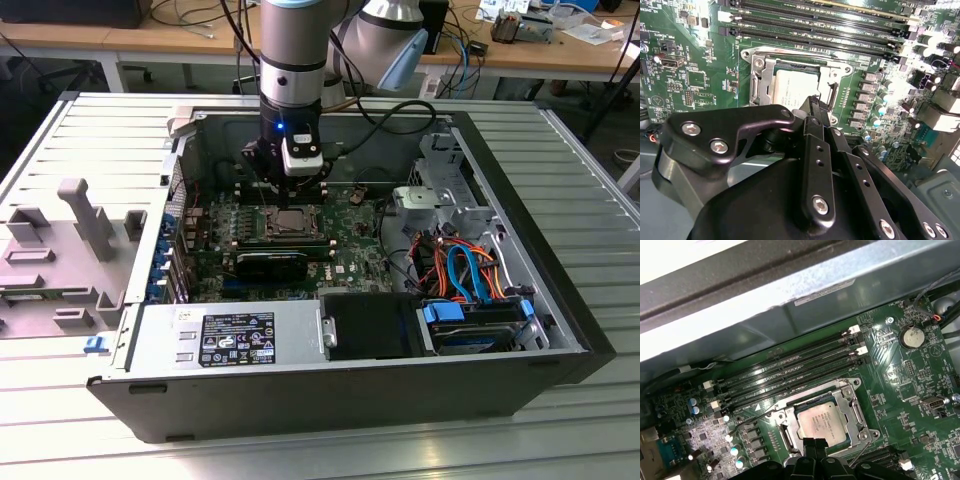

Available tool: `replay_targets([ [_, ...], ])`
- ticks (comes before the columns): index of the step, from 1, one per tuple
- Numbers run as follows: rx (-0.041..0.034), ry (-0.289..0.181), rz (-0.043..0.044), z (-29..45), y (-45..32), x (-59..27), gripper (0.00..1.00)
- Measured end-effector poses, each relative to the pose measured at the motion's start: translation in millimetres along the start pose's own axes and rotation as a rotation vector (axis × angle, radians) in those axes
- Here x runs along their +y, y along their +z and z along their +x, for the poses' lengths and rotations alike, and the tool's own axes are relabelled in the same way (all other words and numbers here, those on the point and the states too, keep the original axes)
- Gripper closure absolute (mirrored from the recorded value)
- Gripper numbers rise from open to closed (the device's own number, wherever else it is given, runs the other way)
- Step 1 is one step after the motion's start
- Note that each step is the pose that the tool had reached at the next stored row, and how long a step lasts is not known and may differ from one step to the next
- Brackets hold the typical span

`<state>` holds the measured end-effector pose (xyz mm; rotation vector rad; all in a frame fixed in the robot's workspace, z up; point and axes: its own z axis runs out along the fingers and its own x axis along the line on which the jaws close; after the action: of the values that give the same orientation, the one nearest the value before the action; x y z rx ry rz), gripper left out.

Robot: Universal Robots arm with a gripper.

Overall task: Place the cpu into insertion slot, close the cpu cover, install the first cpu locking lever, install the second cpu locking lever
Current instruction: 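Install the first cpu locking lever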

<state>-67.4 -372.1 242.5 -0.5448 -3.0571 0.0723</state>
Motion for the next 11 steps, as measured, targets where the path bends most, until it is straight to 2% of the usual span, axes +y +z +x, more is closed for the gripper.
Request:
replay_targets([
  [11, -0.0009, -0.019, 0.0005, 0.0, 0.0, 0.0, 0.89],
])
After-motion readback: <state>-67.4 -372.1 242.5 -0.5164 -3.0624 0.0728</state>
